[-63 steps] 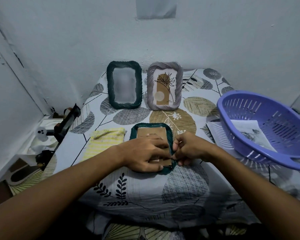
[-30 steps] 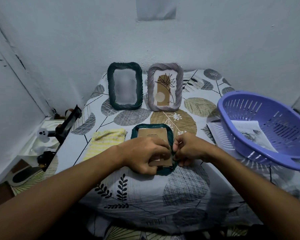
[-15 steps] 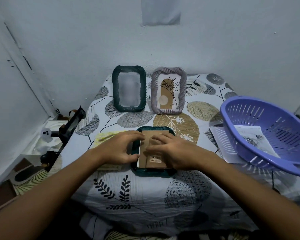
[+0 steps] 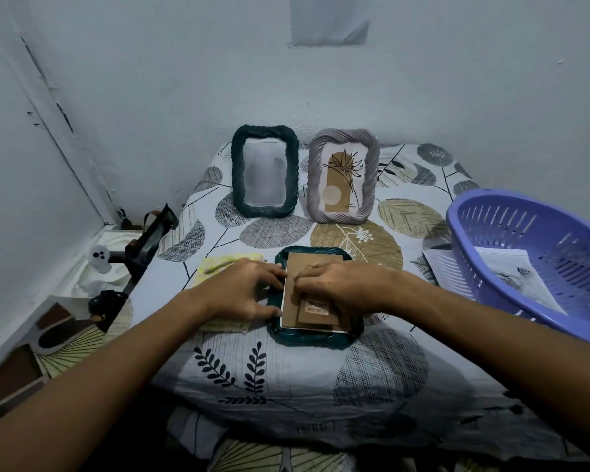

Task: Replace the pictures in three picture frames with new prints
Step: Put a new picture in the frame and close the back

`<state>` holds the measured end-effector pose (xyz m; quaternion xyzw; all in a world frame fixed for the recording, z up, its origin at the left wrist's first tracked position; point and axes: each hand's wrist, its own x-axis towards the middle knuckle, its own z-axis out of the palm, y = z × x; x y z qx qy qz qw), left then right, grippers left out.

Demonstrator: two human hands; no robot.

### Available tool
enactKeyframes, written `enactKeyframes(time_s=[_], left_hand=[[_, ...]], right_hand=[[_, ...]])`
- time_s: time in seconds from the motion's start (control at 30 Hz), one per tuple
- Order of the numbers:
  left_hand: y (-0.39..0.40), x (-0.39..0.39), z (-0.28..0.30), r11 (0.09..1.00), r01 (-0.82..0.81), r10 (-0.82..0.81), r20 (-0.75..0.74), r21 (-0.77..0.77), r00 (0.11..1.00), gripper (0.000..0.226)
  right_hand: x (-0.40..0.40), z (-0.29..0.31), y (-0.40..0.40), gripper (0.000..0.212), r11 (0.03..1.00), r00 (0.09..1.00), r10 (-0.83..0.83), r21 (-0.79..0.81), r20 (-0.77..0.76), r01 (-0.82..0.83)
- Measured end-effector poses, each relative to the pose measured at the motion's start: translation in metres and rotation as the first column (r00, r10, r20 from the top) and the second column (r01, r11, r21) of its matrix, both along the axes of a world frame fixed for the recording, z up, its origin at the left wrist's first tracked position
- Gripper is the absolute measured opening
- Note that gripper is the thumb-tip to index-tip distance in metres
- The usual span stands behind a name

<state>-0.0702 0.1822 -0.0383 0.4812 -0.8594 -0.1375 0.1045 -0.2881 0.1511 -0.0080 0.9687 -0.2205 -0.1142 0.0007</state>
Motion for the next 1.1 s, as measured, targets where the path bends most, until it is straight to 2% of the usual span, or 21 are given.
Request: enactKeyframes(time_s=[0.13,0.2,0.37,0.57,1.0,1.1], left_hand=[[0.001,-0.001,-0.001,1.0,-0.019,0.019,-0.029,-0.01,0.999,0.054],[0.001,-0.001,-0.001,0.999,-0.032,0.031,-0.049,-0.012,0.998,0.056],[-0.002,0.0,-0.004,1.0,-0.024,0.024,-0.102,0.002,0.995,0.05],[-0.003,0.003,-0.011,0.996,-0.089,0.09,-0.122,0.008,0.988,0.033],[-0.002,0.002,-0.007,0.993,-0.111,0.113,-0.077,0.035,0.991,0.043],[-0.003,0.002,-0.006,0.993,-0.11,0.112,-0.058,0.049,0.992,0.043]], right_hand=[[-0.003,0.004,-0.004,0.038,0.999,0.986,-0.004,0.041,0.167,-0.003],[-0.003,0.006,-0.005,0.033,0.998,0.98,-0.024,0.068,0.195,0.011],[-0.01,0.003,-0.008,0.038,0.985,0.956,-0.102,0.161,0.275,0.059],[-0.011,0.003,-0.005,0.037,0.97,0.943,-0.181,0.206,0.279,0.125],[-0.01,-0.012,-0.001,0.029,0.989,0.951,-0.141,0.092,0.277,0.119],[-0.01,-0.017,-0.001,0.033,0.993,0.954,-0.112,0.058,0.279,0.1]])
